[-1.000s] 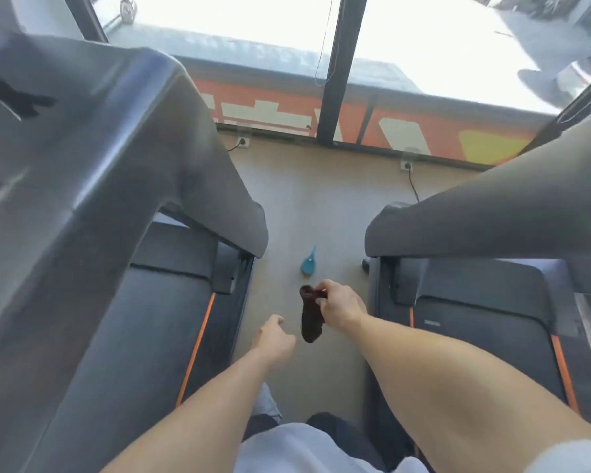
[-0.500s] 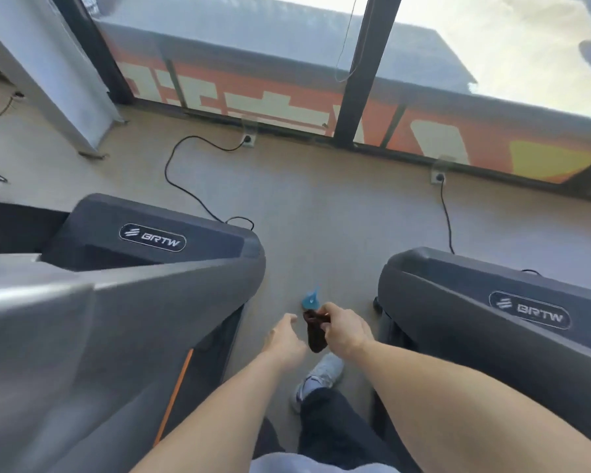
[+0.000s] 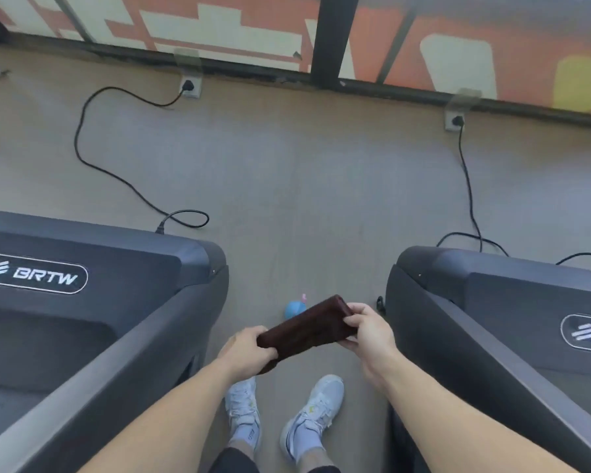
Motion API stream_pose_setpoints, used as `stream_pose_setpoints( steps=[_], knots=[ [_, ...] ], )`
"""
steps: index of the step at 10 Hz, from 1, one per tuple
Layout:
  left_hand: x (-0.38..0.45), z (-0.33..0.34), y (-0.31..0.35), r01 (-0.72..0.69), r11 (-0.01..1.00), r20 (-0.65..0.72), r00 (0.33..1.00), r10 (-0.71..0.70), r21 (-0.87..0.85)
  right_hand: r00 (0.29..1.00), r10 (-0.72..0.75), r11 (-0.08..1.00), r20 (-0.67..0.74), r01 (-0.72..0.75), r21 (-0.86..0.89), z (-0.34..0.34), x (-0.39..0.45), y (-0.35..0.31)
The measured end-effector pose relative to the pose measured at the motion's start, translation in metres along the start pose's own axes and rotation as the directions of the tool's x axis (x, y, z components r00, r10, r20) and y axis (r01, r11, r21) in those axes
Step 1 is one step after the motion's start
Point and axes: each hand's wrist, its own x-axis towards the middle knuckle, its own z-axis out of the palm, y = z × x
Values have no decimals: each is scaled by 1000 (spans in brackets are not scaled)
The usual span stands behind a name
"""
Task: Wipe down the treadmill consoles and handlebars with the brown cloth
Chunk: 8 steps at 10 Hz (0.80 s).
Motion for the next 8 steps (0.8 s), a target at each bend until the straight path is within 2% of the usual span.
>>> stream_pose_setpoints(
  steps=[1,2,4,5,6,8],
  knots=[
    [52,5,-10,69,997,-90,993,-72,-33,982,115,988,-151,-97,117,-6,74,43],
    [101,16,-13,50,998,-136,990,-44,36,962,204,972,-182,-176,158,-11,132,88],
    [183,45,-20,-36,975,-103,993,59,219,948,265,953,-176,-230,196,-19,206,142],
    [203,51,-19,-82,958,-123,985,120,276,952,256,956,-170,-223,189,-19,222,154],
    [205,50,-10,-66,968,-181,977,111,241,944,280,958,-175,-262,119,-20,220,155],
    [151,40,0,10,991,-150,989,9,130,941,250,965,-228,-260,-14,-20,172,119]
  ],
)
